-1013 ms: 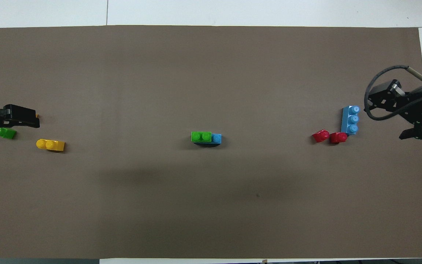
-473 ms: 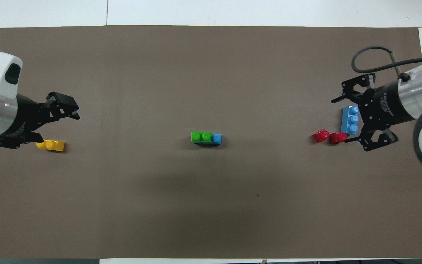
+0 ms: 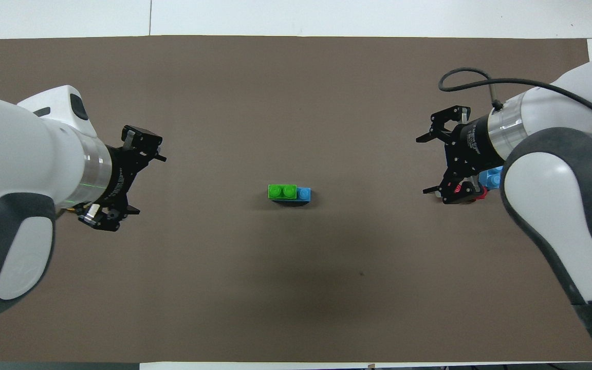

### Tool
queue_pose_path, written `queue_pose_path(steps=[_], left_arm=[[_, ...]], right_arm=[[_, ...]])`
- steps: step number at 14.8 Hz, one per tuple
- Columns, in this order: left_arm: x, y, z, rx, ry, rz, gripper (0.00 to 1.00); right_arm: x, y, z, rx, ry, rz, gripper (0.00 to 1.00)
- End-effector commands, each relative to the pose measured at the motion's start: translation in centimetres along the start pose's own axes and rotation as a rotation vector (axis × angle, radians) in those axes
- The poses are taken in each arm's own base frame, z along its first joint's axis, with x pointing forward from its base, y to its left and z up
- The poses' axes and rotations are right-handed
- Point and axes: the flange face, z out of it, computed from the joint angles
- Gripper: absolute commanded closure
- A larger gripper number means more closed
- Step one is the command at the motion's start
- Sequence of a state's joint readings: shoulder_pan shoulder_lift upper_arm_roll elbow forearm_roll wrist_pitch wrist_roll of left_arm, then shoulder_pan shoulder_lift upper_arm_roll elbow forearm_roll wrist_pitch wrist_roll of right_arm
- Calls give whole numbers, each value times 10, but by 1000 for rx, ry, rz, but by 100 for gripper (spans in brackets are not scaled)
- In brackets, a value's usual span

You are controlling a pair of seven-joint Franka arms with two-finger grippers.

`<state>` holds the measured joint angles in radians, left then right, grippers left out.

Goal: Remove green block with left arm and hold with right
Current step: 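Reach the left gripper to the green block while the right gripper reaches the blue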

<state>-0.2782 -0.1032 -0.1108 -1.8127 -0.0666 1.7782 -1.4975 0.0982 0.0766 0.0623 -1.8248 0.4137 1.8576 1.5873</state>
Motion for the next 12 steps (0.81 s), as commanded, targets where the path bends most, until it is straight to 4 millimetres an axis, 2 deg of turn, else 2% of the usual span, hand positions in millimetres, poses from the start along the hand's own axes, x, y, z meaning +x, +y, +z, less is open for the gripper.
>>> queue_pose_path(steps=[1, 5, 8, 12], left_arm=[[-18, -6, 6, -14, -14, -155, 0], [-52, 9, 38, -7, -24, -277, 0], [-71, 23, 67, 5, -29, -343, 0], [-90, 35, 92, 1, -37, -414, 0]], right_arm=[[-8, 9, 29, 18, -11, 37, 1], [-27, 19, 70, 47, -31, 25, 1], [-26, 20, 90, 52, -25, 28, 1], [-42, 30, 120, 36, -39, 21, 1]])
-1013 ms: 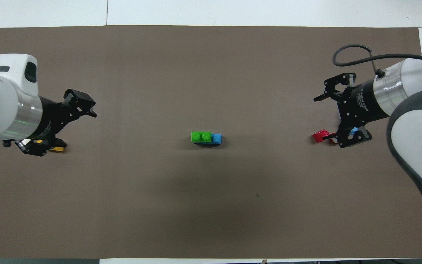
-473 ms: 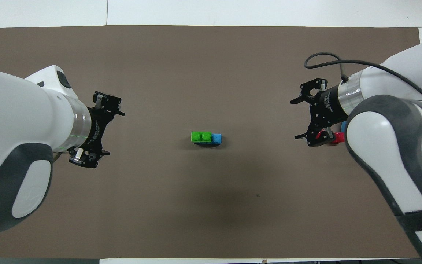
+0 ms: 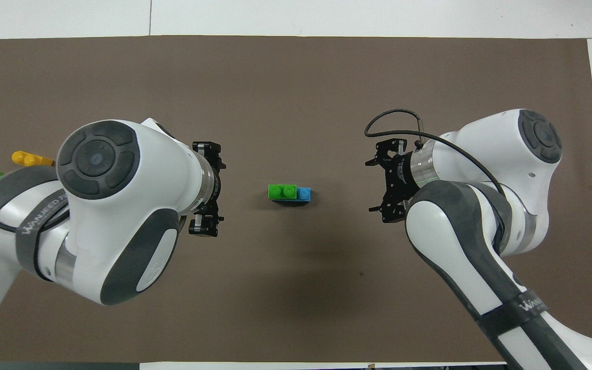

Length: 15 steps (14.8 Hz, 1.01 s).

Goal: Remove green block with left arm and hold with right
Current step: 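Reach the left gripper to the green block while the right gripper reaches the blue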

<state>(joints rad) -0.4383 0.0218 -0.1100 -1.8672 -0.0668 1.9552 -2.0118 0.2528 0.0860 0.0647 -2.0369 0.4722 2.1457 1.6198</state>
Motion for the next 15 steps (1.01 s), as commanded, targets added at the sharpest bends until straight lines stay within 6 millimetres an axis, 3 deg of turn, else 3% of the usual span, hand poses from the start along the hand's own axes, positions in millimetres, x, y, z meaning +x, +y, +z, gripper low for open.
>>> queue_pose_path(steps=[1, 3, 6, 7, 12, 15], left_arm=[[-16, 2, 18, 0, -16, -64, 0], [-25, 6, 31, -14, -26, -96, 0], [-32, 12, 53, -13, -23, -137, 0], [-43, 8, 65, -8, -20, -131, 0], [-48, 11, 87, -9, -21, -173, 0], [-59, 9, 115, -7, 17, -168, 0]], right_arm=[[-9, 9, 17, 16, -35, 22, 1], [-10, 7, 19, 32, -44, 31, 1], [-29, 13, 28, 42, -59, 10, 1], [-33, 17, 36, 44, -54, 2, 1], [-36, 13, 59, 59, -42, -11, 1], [-42, 11, 77, 78, -33, -22, 1]])
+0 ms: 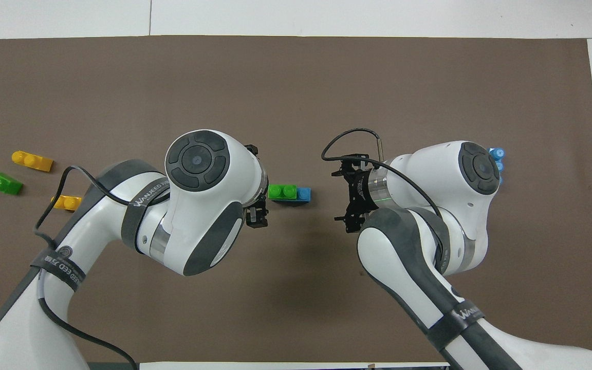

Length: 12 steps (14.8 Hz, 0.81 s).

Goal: Remove green block with left arm and hold with right
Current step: 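Close the left gripper on the green block while the right gripper grips the blue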

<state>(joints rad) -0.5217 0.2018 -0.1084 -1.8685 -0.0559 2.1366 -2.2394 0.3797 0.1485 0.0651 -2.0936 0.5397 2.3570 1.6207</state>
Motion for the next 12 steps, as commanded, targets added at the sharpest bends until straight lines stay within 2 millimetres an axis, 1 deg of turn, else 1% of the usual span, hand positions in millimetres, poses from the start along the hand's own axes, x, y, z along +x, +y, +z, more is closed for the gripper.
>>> queue_pose_path(steps=[1, 2, 5, 6, 7, 9, 12], left_arm=[[-15, -5, 34, -16, 38, -15, 0], [-21, -8, 42, -28, 43, -12, 0], [-22, -5, 44, -35, 41, -18, 0], [-23, -5, 47, -37, 38, -24, 0], [-24, -5, 54, -35, 40, -28, 0], [-24, -4, 57, -38, 37, -31, 0], [-23, -3, 59, -45, 31, -34, 0]], right_arm=[[-5, -1, 20, 24, -7, 5, 1], [-4, -2, 23, 28, -7, 9, 1], [-6, -1, 34, 26, -10, 16, 1], [-6, -2, 37, 41, -10, 18, 1], [-10, 0, 44, 43, -7, 12, 1], [-7, -2, 53, 54, -1, 16, 1], [-9, -1, 64, 66, 5, 13, 1]])
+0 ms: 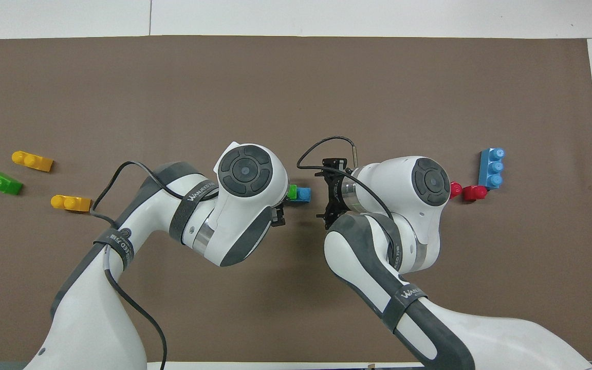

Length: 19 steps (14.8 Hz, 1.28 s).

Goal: Remove green block with left arm and hold with right
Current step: 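Close the left gripper on the green block while the right gripper grips the blue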

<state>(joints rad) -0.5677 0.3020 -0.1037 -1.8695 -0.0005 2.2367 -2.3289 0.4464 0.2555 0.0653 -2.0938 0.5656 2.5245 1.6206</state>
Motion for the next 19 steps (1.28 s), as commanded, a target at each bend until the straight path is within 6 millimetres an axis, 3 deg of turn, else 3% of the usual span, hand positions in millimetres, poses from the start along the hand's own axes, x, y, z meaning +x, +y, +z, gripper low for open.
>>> queue_pose_path(steps=[1, 4, 9, 15, 19], left_arm=[[-1, 1, 5, -26, 0, -13, 0], [0, 2, 12, -20, 5, -14, 0], [1, 1, 17, -17, 17, -13, 0], [1, 1, 18, -19, 21, -8, 0], [1, 1, 17, -20, 20, -8, 0]], right_arm=[[1, -1, 11, 17, -6, 19, 1], [1, -1, 14, 31, -3, 21, 1], [-10, 8, 38, 45, -11, 22, 1], [-8, 8, 44, 53, -5, 24, 2], [-8, 8, 44, 53, -6, 27, 17]])
